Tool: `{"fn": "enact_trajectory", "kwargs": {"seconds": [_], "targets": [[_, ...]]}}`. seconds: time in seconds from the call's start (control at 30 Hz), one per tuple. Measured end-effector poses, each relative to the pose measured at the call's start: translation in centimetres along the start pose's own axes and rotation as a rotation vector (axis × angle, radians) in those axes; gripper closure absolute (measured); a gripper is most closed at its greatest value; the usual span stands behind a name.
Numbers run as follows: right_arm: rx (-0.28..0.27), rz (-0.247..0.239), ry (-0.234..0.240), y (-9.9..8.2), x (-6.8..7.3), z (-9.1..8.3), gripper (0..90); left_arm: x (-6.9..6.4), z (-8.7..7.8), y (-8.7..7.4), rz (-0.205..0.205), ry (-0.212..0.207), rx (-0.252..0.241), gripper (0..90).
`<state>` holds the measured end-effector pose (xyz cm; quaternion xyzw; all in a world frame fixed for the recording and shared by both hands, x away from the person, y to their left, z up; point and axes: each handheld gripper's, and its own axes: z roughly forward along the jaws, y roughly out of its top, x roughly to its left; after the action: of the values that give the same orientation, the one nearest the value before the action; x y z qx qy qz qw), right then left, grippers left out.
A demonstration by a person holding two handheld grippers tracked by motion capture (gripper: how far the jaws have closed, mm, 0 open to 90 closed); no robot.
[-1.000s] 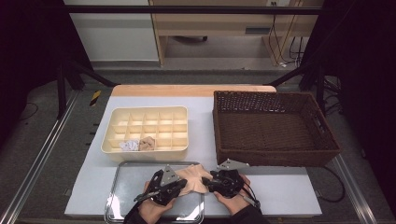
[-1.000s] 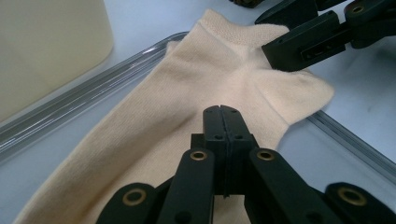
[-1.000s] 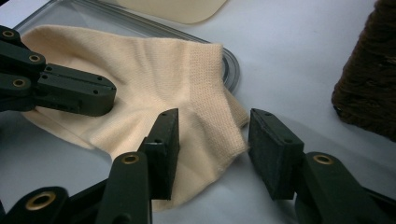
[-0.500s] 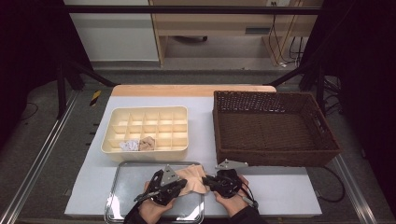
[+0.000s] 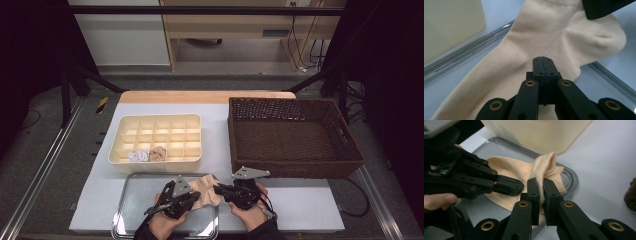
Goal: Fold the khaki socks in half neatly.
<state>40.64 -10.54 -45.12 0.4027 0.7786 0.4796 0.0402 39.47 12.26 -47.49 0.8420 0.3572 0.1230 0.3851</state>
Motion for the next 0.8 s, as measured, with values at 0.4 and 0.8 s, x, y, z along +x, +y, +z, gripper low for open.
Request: {"fn": "enact_trajectory", "kwargs": {"seconds": [0.4,0.8], "targets": [[-0.018,-0.031,0.05,0.9,1.1,0.1,85.2,0.2,-0.5,0.3,-0.014,-0.024,-0.001,89.3],[-0.004,-0.038,0.035,1.2,1.0,0.0,85.2,3.9,-7.3,-1.5,-0.082,0.098,-0.09,88.3]]}}
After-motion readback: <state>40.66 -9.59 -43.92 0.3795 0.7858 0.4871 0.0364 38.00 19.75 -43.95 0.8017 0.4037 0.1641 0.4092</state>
